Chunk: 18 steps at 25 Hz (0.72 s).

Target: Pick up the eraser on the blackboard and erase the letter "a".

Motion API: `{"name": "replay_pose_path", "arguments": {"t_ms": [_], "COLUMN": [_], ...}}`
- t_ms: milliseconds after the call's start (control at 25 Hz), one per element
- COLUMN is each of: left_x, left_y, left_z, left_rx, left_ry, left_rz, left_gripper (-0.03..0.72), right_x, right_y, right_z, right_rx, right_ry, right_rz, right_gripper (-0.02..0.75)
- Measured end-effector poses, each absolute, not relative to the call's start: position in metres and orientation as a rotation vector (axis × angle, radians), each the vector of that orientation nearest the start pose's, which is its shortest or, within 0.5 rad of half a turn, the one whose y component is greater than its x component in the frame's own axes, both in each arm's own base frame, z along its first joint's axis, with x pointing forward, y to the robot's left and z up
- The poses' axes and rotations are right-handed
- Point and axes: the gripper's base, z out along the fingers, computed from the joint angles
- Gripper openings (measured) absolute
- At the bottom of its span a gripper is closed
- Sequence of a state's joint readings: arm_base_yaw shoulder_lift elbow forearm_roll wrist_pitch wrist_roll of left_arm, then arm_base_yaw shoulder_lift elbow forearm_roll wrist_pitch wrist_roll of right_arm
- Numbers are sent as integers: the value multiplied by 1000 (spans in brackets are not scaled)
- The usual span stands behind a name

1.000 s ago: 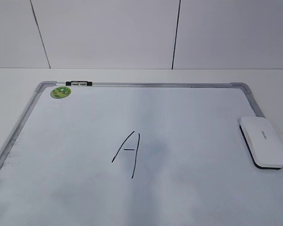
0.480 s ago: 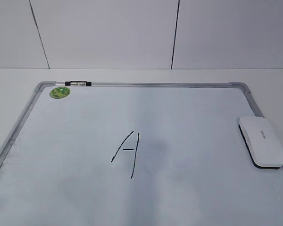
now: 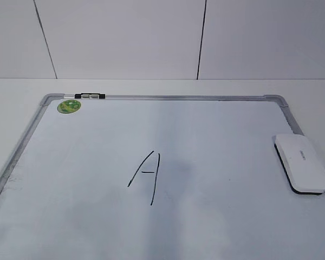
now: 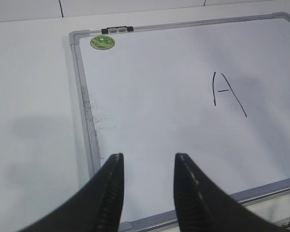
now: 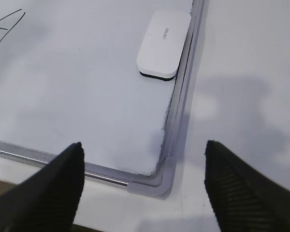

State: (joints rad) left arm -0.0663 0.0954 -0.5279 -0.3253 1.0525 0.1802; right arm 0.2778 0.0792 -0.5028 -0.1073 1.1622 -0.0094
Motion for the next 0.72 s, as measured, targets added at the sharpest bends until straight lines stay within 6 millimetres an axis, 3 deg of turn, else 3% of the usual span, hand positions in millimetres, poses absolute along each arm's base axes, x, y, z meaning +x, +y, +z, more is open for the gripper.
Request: {"name": "replay_pose_path", "arguments": {"t_ms": [720], "left_x": [4], "left_y": [-26], "left_z": [289], "left_rx": [255], "left_ry": [2058], "left_rz": [-328], "left_gripper": [238], "right_x": [5], "right_y": [-8], "right_z": [271], "right_rx": [-307], "right_ry": [2183], "right_rz": [20], "right_gripper": [592]}}
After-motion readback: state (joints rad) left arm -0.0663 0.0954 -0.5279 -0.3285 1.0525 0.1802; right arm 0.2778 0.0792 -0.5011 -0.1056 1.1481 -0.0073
